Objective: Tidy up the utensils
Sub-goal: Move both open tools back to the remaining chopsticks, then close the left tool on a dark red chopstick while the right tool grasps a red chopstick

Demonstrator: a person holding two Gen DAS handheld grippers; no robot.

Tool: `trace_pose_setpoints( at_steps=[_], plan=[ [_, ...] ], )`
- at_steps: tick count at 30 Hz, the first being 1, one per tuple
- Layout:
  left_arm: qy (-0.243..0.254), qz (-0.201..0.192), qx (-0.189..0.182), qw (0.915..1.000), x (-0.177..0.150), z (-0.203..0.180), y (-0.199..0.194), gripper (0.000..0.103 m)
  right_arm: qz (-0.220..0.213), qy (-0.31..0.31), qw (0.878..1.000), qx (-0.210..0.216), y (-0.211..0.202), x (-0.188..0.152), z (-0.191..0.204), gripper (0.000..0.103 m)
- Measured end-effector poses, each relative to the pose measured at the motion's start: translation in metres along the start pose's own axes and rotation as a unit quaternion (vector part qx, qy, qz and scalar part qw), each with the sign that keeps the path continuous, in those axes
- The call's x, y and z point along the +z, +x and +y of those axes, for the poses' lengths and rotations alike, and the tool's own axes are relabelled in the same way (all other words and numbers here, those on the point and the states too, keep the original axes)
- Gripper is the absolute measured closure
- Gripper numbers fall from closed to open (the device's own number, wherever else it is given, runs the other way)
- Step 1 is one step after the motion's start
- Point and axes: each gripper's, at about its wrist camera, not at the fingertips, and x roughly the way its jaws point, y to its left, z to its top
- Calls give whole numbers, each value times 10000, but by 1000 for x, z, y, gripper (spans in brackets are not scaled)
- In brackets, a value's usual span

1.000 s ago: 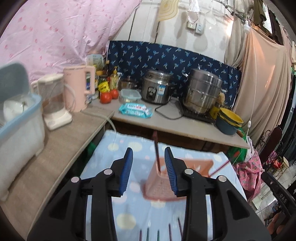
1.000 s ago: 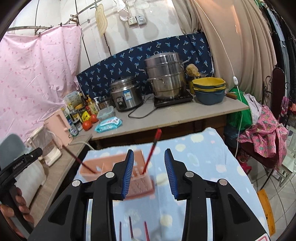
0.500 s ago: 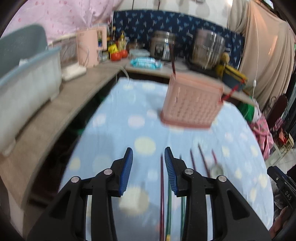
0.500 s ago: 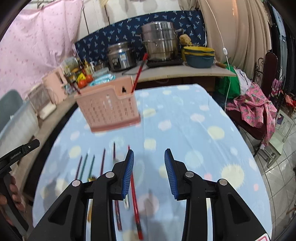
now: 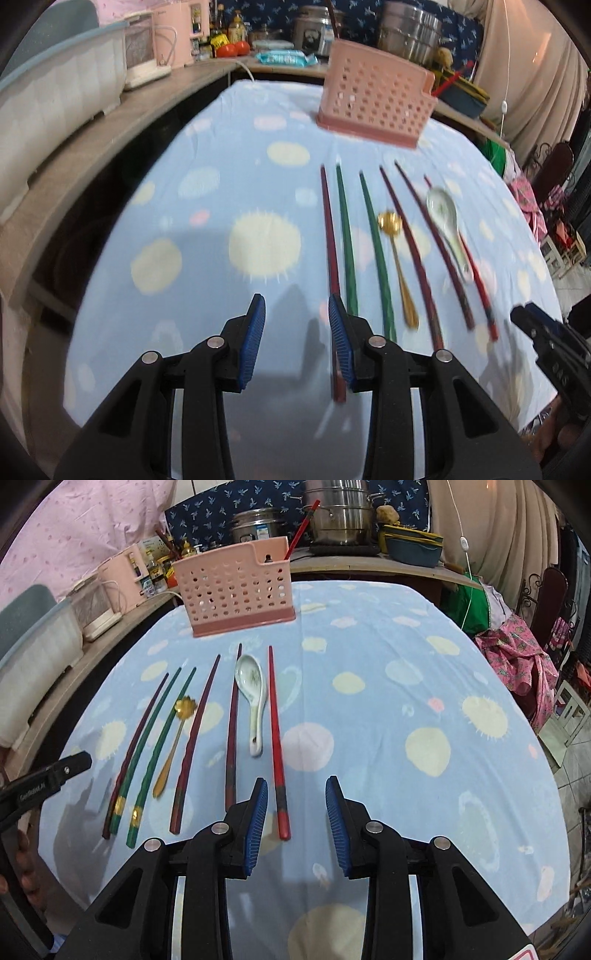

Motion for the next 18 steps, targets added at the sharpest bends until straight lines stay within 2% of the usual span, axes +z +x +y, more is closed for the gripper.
trace_pose_setpoints(
  at_steps=[4,11,14,18],
  plan=[
    [-60,105,-155,9998,-10,1,2,69,76,78,9999,23,7,-3,-3,78],
    [100,262,-300,9992,-19,-9,8,69,100,140,9998,66,7,-5,-4,78],
    [178,405,-275,9986,-23,-13,15,70,128,140,9998,77,9,-6,-3,78],
    [161,384,-251,9988,-23,-11,17,70,166,121,9997,94,11,-7,-1,78]
  ],
)
